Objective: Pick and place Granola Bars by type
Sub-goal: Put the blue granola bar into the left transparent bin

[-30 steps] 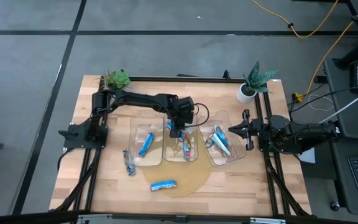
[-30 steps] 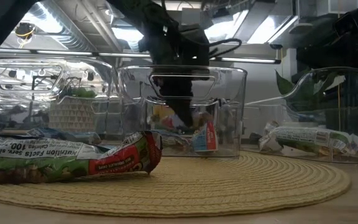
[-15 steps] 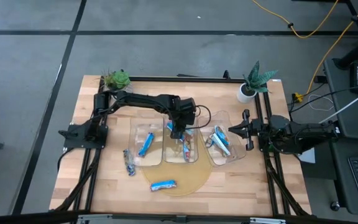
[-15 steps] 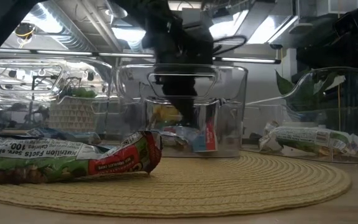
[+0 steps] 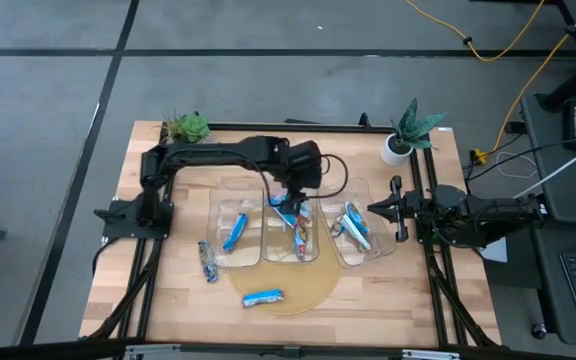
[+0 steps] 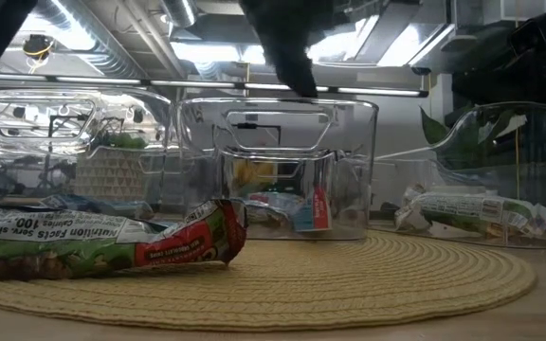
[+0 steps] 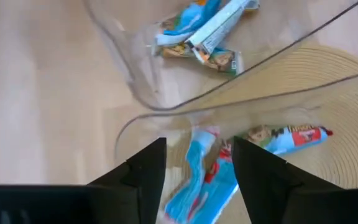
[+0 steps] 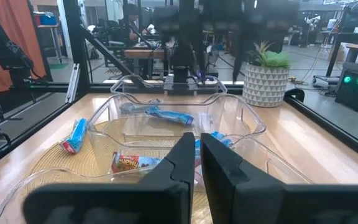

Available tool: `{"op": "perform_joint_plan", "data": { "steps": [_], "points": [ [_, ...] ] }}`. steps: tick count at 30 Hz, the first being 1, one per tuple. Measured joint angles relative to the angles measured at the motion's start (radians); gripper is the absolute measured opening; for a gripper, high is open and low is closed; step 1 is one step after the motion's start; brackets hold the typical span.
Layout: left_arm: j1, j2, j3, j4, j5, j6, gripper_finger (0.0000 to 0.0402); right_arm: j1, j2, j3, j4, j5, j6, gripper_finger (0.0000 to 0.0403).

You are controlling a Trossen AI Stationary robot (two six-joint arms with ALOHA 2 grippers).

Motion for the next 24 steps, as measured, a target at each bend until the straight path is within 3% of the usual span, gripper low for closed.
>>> {"op": "perform_joint_plan", "data": {
  "steps": [8, 24],
  "points": [
    [-0.041, -0.17, 0.0, -0.141, -0.142, -0.093, 0.0143, 0.0, 0.0, 0.0, 0.0, -0.002, 0.0, 0.0031],
    [-0.264, -0.408, 0.0, -0.403, -0.46, -0.505, 0.013, 0.0, 0.0, 0.0, 0.001, -0.001, 0.0, 0.0031]
  ]
}}
